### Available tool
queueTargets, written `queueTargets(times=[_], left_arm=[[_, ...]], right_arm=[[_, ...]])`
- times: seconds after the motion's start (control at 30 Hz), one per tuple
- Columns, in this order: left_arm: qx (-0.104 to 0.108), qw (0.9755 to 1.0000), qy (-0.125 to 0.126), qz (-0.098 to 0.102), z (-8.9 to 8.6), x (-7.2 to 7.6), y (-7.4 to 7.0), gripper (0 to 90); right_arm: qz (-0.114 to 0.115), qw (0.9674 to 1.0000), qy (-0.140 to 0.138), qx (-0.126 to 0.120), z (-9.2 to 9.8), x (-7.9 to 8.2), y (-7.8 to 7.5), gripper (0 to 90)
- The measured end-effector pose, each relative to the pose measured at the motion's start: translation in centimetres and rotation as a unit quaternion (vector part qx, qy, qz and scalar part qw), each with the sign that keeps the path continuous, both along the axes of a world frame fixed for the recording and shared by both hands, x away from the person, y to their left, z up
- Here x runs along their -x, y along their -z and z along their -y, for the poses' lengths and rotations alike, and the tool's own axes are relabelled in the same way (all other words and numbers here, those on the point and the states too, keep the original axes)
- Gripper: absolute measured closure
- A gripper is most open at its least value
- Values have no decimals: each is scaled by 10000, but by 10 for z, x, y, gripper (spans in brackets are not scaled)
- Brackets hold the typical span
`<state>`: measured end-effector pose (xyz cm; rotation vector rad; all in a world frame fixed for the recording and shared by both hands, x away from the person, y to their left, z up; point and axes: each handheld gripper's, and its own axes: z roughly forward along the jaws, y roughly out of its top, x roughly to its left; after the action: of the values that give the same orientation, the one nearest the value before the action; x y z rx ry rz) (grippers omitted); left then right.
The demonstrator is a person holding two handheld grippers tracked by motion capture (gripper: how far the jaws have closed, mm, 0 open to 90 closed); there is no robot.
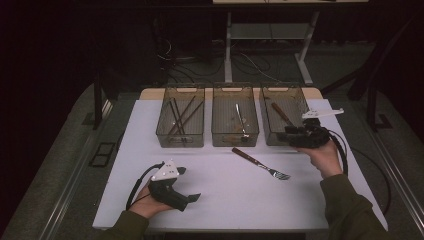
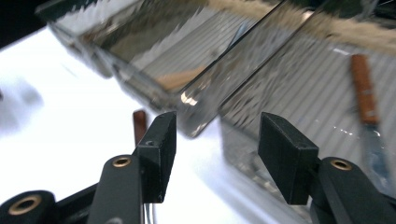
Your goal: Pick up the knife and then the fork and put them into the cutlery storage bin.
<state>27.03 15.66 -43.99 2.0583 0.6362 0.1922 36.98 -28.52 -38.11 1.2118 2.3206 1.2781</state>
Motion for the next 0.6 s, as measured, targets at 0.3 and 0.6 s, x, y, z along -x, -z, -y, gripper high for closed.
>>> queueTargets(times=[0.3, 0.6], left_arm=[[10, 10000, 42, 9, -1, 0, 0, 0], [-18, 10000, 55, 9, 0, 0, 0, 0]], right_arm=[[-181, 9984, -453, 283, -28, 6, 18, 497], [-398, 9913, -937, 829, -59, 9, 36, 551]])
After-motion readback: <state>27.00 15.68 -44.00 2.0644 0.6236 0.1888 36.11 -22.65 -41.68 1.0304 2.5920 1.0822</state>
